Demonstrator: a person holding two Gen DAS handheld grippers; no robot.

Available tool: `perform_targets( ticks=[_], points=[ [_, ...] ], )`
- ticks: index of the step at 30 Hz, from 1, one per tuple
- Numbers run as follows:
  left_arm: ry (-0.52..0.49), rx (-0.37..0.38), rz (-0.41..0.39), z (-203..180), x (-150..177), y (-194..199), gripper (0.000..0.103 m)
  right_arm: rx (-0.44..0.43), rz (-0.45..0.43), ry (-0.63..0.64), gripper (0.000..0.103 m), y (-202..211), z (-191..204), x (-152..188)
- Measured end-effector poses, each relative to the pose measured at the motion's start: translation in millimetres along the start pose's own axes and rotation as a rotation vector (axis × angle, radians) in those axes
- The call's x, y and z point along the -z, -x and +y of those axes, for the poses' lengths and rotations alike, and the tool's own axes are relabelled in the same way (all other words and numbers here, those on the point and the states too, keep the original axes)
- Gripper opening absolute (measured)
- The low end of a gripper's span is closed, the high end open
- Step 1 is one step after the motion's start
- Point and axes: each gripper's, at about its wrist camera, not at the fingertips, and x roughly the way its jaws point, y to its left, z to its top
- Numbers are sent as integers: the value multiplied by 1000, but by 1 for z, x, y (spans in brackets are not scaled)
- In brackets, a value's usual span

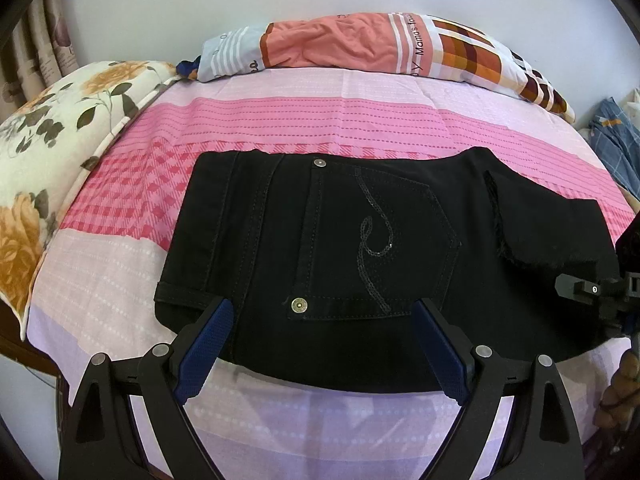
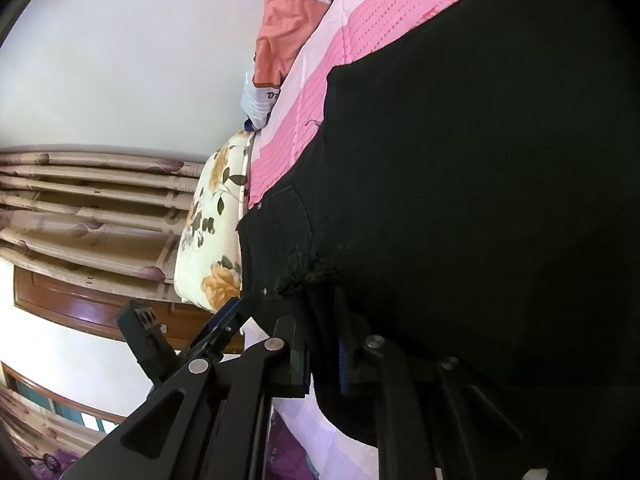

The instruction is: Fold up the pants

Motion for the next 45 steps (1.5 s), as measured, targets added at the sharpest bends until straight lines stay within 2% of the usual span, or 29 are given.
perform_targets(
  ticks=[7, 13, 15, 18, 21, 23, 30, 38, 45],
  points=[
    [1, -1, 5, 0, 0, -1, 91, -23, 24, -2, 22, -4, 1, 1],
    [2, -1, 5, 0, 1, -1, 91, -102, 55, -13, 40, -8, 3, 1],
    [2, 0, 7, 0, 1, -1, 91, -111, 61, -8, 41, -9, 4, 1],
    [0, 0, 8, 1, 2, -2, 91, -175, 57, -52, 45, -6, -1, -1],
    [-3, 0, 10, 2, 4, -4, 91, -296, 33, -143, 47, 2, -13, -4],
    [-2, 1, 10, 1, 3, -4, 91, -327, 15, -183, 48, 10, -20, -4],
    [13, 4, 9, 3, 3, -4, 91, -310, 16, -153, 50, 18, -17, 0],
    [31, 7, 18, 8, 3, -6, 91, -210, 54, -65, 49, 5, -5, -2],
    [25, -7, -10, 9, 1, -2, 91, -185, 51, -51, 49, 4, -6, 0]
  ],
)
